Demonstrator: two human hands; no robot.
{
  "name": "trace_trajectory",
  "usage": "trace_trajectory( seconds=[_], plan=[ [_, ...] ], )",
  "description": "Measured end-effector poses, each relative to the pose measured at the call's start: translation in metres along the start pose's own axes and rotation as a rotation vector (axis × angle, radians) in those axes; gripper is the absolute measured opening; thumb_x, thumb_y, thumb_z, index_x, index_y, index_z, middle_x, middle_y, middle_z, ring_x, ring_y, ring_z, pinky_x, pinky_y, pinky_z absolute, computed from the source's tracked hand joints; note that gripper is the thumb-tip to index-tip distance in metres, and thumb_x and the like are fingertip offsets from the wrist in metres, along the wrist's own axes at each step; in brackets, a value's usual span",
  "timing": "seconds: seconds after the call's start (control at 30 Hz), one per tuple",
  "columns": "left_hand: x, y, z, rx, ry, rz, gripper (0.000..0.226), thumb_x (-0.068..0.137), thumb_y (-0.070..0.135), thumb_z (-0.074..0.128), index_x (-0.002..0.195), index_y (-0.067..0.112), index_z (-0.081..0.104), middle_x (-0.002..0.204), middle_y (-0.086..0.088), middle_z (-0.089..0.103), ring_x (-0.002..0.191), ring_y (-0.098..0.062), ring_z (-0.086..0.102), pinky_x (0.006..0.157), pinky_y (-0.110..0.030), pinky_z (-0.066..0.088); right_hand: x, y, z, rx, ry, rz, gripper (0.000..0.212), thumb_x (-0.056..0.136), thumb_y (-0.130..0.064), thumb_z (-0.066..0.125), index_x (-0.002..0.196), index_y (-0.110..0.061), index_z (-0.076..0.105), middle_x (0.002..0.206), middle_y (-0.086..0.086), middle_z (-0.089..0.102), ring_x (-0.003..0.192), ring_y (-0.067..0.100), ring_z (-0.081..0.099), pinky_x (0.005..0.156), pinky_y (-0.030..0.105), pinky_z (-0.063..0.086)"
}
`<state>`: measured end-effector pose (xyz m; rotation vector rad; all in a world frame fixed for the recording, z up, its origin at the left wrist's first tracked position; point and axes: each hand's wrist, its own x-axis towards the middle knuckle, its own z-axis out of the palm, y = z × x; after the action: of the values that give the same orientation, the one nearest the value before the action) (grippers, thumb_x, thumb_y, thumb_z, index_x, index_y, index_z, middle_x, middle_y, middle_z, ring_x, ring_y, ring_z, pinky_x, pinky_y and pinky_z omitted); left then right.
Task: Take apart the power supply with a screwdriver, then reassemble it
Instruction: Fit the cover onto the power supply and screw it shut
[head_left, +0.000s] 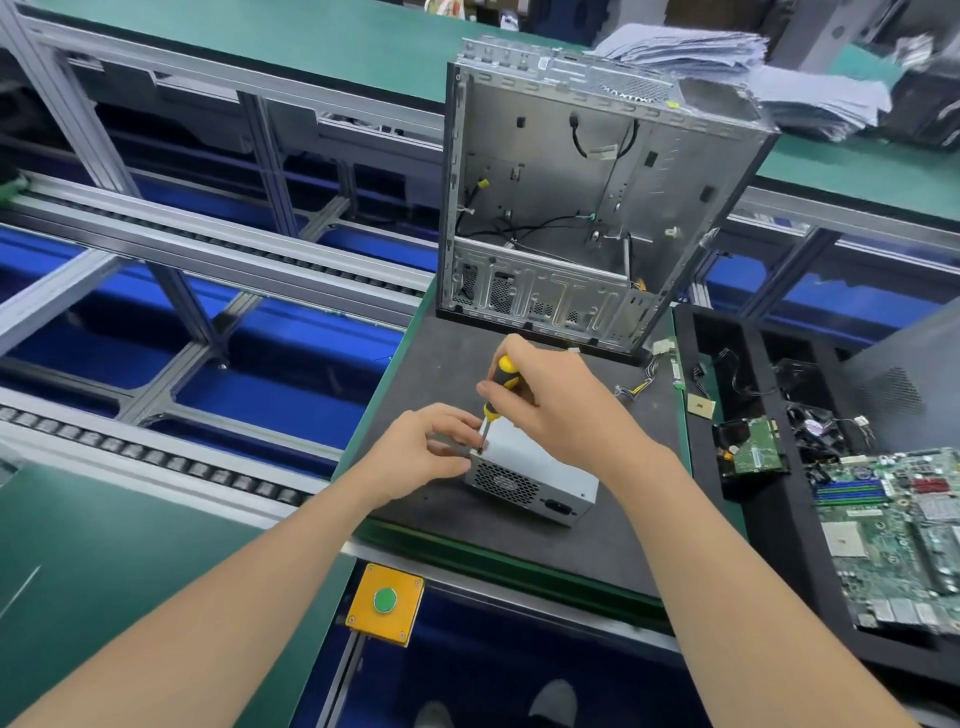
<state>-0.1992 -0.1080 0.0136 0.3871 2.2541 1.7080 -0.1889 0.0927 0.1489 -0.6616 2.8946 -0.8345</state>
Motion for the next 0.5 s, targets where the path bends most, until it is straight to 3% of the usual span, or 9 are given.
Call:
trace_trajectory(
  seconds=[0.07,0.13,0.2,0.27,0.33,0.4,0.43,0.5],
  plan=[
    [0.001,0.003,-0.003,0.046,-0.009,0.024,0.033,0.084,0.001,0.08,0.097,0.03,0.082,0.123,0.018,0.067,0.108,-0.012,0.071,0.101,-0.038,0.058,0.0,0.002,-0.001,0.034,0.041,0.0,0.033,0.101,-0.04,0.068,0.089,-0.015,0.049,0.075,0.001,0.069,0.065,0.023,0.064,0.064,0.041,0.054],
    [0.003,0.007,-0.006,0.076,0.003,0.073,0.03,0.085,0.009,0.082,0.097,0.036,0.08,0.118,0.02,0.069,0.109,-0.01,0.069,0.098,-0.031,0.057,0.002,0.0,0.003,0.022,0.124,0.015,0.048,0.095,-0.043,0.074,0.073,-0.021,0.038,0.06,-0.003,0.057,0.057,0.025,0.055,0.054,0.039,0.044],
    [0.006,0.013,-0.008,0.082,0.022,0.094,0.022,0.083,0.025,0.086,0.097,0.039,0.078,0.109,0.016,0.073,0.103,-0.01,0.07,0.09,-0.022,0.056,0.006,-0.003,0.01,-0.095,0.208,0.033,0.059,0.092,-0.047,0.075,0.064,-0.024,0.028,0.052,-0.004,0.039,0.058,0.026,0.039,0.051,0.036,0.029],
    [0.009,0.019,-0.007,0.082,0.047,0.068,0.018,0.078,0.034,0.088,0.09,0.039,0.077,0.096,0.012,0.077,0.093,-0.009,0.073,0.079,-0.015,0.054,0.009,-0.006,0.014,-0.213,0.26,0.05,0.062,0.09,-0.052,0.073,0.062,-0.022,0.027,0.051,-0.003,0.035,0.061,0.027,0.036,0.051,0.034,0.026],
    [0.014,0.021,-0.003,0.086,0.055,0.081,0.015,0.078,0.026,0.088,0.081,0.037,0.078,0.086,0.01,0.078,0.083,-0.006,0.073,0.074,-0.011,0.051,0.01,-0.004,0.011,-0.236,0.247,0.02,0.049,0.091,-0.051,0.072,0.065,-0.025,0.04,0.059,-0.006,0.045,0.065,0.025,0.046,0.056,0.035,0.037],
    [0.015,0.023,-0.003,0.131,0.043,0.111,0.021,0.082,0.017,0.083,0.081,0.037,0.079,0.084,0.014,0.078,0.082,-0.002,0.073,0.076,-0.007,0.048,0.01,-0.003,0.006,-0.103,0.165,-0.07,0.017,0.091,-0.034,0.073,0.089,-0.022,0.062,0.082,-0.007,0.061,0.078,0.02,0.058,0.07,0.037,0.049],
    [0.015,0.025,-0.004,0.151,0.026,0.118,0.024,0.084,0.015,0.081,0.084,0.038,0.079,0.084,0.015,0.078,0.084,-0.001,0.073,0.078,-0.006,0.048,0.009,-0.003,0.003,-0.037,0.125,-0.108,0.012,0.09,-0.023,0.071,0.1,-0.021,0.065,0.091,-0.007,0.065,0.081,0.016,0.06,0.074,0.034,0.05],
    [0.014,0.025,-0.007,0.156,-0.017,0.116,0.024,0.088,0.013,0.077,0.088,0.037,0.08,0.089,0.016,0.079,0.089,-0.001,0.073,0.082,-0.007,0.049,0.01,-0.003,-0.003,0.023,0.065,-0.151,0.018,0.087,-0.01,0.067,0.101,-0.02,0.065,0.089,-0.007,0.068,0.075,0.013,0.06,0.071,0.032,0.05]
  ],
)
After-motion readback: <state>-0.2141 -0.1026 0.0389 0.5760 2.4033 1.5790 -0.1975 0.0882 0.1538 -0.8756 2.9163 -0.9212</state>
